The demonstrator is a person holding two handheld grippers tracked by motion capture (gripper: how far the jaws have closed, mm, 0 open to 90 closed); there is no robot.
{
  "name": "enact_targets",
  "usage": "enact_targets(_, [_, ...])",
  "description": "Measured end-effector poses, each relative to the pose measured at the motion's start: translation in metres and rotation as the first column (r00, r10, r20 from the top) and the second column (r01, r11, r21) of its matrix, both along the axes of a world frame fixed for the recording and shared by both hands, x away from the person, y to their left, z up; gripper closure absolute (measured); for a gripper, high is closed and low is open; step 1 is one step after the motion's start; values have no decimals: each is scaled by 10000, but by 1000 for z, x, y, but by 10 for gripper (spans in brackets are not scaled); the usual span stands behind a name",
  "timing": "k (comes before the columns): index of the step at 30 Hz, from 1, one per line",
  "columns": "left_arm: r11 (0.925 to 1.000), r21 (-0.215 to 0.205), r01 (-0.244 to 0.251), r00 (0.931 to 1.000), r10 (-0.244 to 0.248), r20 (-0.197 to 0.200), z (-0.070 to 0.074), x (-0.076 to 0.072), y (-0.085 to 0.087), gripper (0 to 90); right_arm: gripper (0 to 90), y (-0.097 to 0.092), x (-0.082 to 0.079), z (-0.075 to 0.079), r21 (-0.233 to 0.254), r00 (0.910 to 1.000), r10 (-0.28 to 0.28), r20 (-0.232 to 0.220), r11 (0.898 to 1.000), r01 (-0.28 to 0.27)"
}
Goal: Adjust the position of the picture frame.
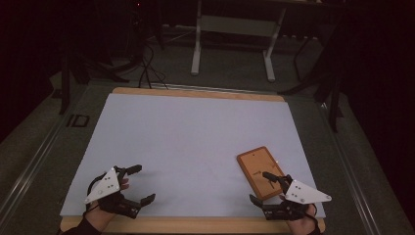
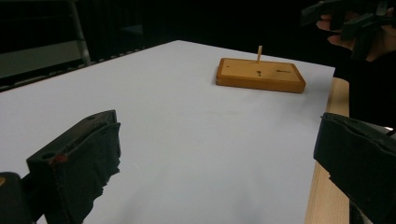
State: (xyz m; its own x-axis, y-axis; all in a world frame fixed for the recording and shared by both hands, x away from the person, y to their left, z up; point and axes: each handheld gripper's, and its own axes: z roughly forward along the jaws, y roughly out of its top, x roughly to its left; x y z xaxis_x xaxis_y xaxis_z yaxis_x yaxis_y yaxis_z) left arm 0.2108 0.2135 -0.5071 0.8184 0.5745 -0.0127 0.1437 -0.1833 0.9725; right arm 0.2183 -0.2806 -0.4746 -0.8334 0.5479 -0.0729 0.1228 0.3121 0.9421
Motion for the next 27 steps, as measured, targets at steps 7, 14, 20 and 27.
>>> enact_targets(7, [9998,-211,-16,10000,16,-21,1,0,0,9,163,-7,12,11,3,9991,-392,129,9992,392])
enact_targets(14, [9998,-177,-32,10000,31,-74,0,1,1,9,159,-20,27,21,438,9954,-878,384,9953,861])
enact_targets(20, [9998,-217,16,10000,-18,-89,0,0,0,9,125,-32,40,27,645,9874,-1550,331,9862,1527])
enact_targets(27, [9997,-236,27,9999,-31,-165,0,1,0,9,106,-42,55,29,420,9753,-2198,208,9749,2188])
